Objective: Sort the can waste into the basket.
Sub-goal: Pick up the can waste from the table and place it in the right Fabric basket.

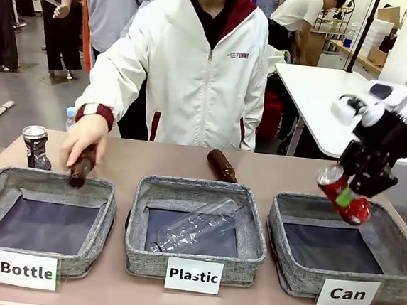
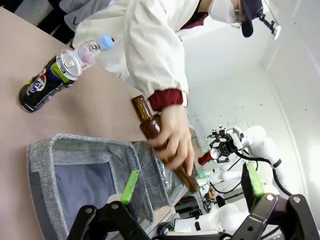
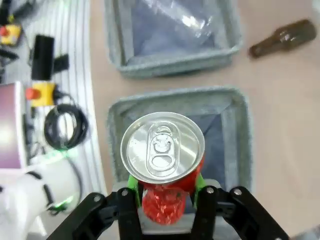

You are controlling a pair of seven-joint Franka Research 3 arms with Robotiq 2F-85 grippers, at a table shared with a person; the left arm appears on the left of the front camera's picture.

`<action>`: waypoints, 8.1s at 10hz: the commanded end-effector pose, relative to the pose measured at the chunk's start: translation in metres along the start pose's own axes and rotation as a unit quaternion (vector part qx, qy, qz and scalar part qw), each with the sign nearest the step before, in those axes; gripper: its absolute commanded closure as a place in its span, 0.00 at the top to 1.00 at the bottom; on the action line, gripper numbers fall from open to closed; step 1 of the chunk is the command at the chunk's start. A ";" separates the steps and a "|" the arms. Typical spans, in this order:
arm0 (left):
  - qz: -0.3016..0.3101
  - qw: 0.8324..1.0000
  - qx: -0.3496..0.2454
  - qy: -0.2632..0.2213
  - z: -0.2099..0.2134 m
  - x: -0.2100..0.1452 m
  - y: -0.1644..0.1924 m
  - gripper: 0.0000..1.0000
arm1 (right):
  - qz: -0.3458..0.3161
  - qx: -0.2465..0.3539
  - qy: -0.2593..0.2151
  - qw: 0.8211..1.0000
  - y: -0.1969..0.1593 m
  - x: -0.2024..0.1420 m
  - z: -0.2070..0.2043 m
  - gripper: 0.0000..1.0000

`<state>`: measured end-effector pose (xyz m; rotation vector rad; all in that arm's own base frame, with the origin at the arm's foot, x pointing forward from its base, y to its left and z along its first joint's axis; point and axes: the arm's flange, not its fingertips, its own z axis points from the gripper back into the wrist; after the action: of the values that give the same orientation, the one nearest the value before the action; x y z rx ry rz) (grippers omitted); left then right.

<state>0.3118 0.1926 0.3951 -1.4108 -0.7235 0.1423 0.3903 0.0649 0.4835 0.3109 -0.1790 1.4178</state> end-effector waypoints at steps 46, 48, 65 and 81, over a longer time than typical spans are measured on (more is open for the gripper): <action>-0.020 0.955 0.253 0.150 -0.123 0.138 -0.010 1.00 | -0.342 0.141 -0.553 0.746 -0.046 -0.120 -0.018 1.00; -0.027 0.952 0.155 0.263 -0.107 0.144 -0.014 1.00 | -0.342 0.141 -0.553 0.746 -0.046 -0.120 -0.018 1.00; -0.049 0.940 0.289 0.175 0.021 0.101 -0.042 1.00 | -0.342 0.141 -0.553 0.746 -0.046 -0.120 -0.018 1.00; -0.412 0.813 0.238 0.336 -0.085 0.198 0.008 1.00 | -0.342 0.141 -0.553 0.746 -0.046 -0.120 -0.018 1.00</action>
<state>0.4907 0.1882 0.4657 -0.4643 -0.5649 -0.5417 0.4152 -0.0464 0.4221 1.3169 -0.7359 0.3512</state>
